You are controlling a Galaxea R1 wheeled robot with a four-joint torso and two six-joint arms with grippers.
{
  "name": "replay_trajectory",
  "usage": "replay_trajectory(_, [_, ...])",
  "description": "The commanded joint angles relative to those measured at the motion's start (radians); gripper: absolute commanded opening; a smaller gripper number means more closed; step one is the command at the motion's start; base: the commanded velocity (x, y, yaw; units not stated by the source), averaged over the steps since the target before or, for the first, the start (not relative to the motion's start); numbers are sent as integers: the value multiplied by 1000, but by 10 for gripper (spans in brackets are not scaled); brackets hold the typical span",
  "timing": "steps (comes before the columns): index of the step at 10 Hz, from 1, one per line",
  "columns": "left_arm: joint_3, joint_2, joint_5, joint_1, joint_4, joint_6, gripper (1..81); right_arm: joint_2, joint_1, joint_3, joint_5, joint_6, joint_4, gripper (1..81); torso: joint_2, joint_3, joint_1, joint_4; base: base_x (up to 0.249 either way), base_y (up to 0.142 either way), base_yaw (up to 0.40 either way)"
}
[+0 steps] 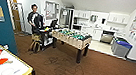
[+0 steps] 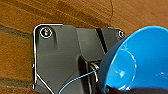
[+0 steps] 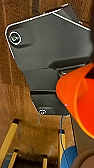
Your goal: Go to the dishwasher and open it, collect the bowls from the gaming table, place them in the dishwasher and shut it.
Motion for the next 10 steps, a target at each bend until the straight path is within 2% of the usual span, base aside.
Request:
replay_trajectory(1, [1, -17, 20, -38, 15, -1, 10, -16, 31, 0, -20, 3, -13, 10, 0, 0, 1, 0, 0, 0, -335])
replay_trajectory(10, [0, -18, 20, -38, 13, -1, 10, -10, 32, -8, -20, 2, -16, 10, 0, 0, 1, 0, 0, 0, -337])
